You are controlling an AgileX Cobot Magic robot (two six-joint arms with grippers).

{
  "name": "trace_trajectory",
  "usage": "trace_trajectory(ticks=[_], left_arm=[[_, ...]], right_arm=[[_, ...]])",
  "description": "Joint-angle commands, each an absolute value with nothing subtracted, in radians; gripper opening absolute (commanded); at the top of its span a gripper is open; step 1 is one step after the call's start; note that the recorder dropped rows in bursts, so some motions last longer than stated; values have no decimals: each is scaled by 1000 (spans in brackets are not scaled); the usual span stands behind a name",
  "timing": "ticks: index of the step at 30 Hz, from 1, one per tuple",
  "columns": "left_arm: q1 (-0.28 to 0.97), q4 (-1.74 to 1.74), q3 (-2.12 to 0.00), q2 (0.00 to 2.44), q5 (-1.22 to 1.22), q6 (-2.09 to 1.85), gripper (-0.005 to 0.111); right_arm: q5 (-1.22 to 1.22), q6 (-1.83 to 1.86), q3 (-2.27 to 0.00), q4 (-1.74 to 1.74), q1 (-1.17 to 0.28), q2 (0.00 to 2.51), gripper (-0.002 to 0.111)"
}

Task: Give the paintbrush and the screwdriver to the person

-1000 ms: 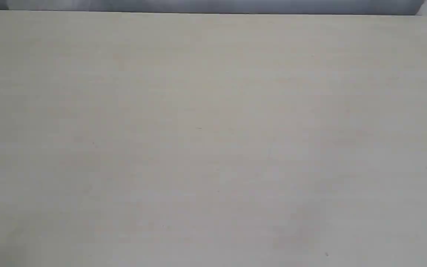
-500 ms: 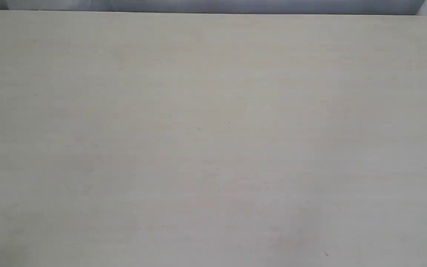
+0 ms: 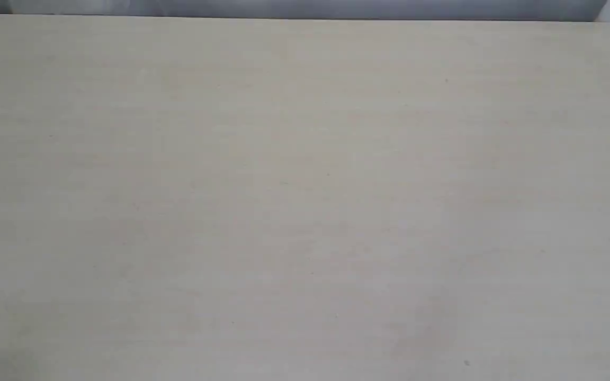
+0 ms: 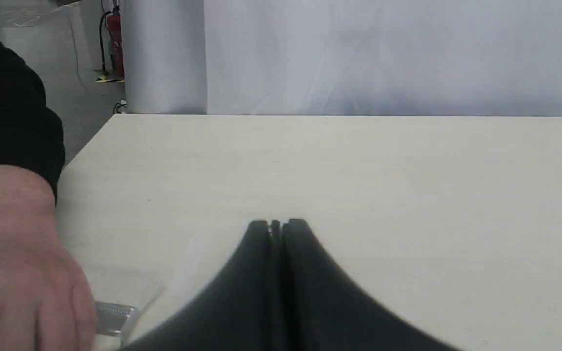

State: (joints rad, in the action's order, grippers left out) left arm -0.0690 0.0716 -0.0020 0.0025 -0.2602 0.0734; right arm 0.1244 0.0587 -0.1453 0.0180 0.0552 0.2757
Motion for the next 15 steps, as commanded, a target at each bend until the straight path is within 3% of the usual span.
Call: trace_trajectory(ticks=[1, 15], left_arm=[[-63, 71, 0, 0, -249, 75, 0], [-63, 67, 0, 0, -249, 75, 0]], right_arm=[[110, 41, -107, 15, 85, 232, 5], [98, 21, 0, 15, 87, 149, 5]])
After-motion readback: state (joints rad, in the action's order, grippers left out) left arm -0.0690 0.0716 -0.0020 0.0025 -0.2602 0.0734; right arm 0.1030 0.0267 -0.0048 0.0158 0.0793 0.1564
